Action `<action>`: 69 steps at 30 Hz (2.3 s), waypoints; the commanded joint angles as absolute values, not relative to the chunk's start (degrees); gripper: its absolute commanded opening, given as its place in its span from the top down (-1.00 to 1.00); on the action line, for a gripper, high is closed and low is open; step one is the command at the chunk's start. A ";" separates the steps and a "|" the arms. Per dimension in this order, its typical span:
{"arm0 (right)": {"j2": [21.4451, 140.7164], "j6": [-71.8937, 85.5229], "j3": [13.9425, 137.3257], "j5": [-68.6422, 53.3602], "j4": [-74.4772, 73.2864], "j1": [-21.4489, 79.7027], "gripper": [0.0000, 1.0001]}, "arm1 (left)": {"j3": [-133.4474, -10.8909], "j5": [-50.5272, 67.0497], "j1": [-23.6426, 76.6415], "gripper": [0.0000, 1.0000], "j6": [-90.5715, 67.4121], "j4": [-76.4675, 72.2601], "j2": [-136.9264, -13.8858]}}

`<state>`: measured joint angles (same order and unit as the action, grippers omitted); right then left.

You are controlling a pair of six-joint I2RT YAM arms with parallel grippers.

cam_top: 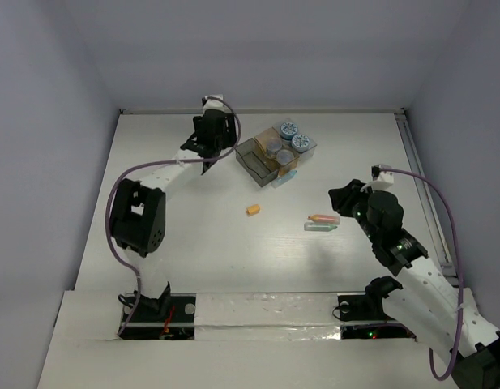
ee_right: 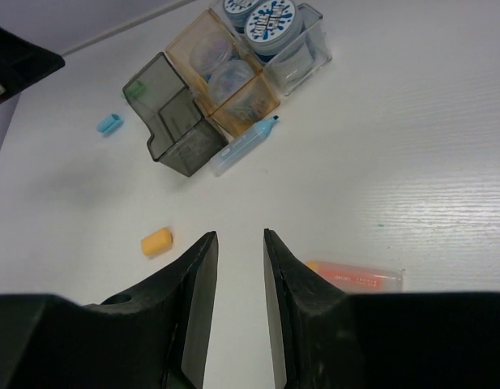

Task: Sort the stationery into containers
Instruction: Pick up the pen cap from the center of the board.

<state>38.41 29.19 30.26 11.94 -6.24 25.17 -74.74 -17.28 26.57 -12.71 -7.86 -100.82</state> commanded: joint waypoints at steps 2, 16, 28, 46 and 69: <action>38.67 28.83 30.15 9.32 -2.81 25.40 0.29 | -88.02 -12.48 23.56 -0.28 -10.56 5.58 -108.88; 39.64 28.74 29.97 7.03 -2.02 25.40 0.28 | -111.53 -5.28 18.90 -0.01 4.83 21.00 -125.94; 40.60 28.56 30.06 6.86 -1.76 25.40 0.27 | -112.24 -2.64 18.37 0.11 9.40 22.42 -129.64; 41.92 28.48 29.97 5.98 -0.88 25.40 0.25 | -118.56 -0.88 18.37 0.12 14.59 24.96 -136.40; 42.36 28.30 30.06 6.06 -0.70 25.40 0.24 | -119.44 -0.35 16.79 0.49 14.94 25.05 -138.52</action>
<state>42.50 29.17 30.00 5.98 -3.79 25.17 -120.42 -0.62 17.50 14.98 23.64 -139.15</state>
